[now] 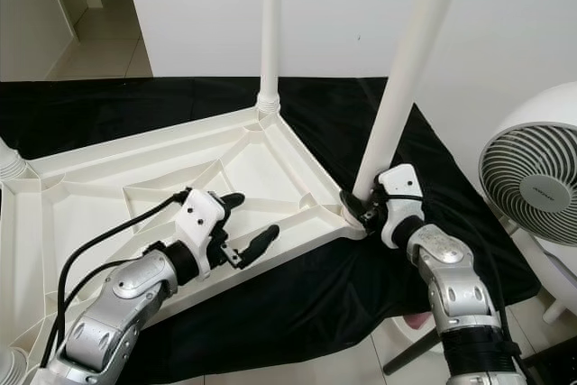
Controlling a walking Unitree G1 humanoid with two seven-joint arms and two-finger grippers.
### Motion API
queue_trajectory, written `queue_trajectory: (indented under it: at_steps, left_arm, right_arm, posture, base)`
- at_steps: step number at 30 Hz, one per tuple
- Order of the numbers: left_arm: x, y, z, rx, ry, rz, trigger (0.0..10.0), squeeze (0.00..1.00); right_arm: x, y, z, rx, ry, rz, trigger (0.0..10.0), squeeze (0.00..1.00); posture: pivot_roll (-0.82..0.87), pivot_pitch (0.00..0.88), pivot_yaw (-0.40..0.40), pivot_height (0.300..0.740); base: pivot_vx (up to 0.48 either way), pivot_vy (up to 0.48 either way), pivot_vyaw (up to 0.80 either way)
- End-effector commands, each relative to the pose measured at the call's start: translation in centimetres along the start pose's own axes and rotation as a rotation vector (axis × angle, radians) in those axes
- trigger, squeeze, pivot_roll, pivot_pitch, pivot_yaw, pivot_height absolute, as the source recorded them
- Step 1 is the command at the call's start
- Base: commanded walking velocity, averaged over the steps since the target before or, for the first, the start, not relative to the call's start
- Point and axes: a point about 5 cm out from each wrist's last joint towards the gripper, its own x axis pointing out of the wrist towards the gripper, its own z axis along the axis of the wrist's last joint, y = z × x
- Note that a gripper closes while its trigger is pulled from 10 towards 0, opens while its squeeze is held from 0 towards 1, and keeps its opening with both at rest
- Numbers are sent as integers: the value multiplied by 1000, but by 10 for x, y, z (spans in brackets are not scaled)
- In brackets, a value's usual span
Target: Building children table
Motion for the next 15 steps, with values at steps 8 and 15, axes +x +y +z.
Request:
queue_trajectory:
  at_steps: [8,15]
  left_arm:
    - [0,0,2,13,4,6,10000,0]
    - [-2,-1,1,12,7,6,10000,0]
  right_arm:
    - [3,7,-30,147,165,37,10000,0]
    - [5,7,-35,199,192,23,10000,0]
  posture:
    - [3,60,-6,740]
    - [6,57,-6,740]
  base:
    - [0,0,0]
    - [0,0,0]
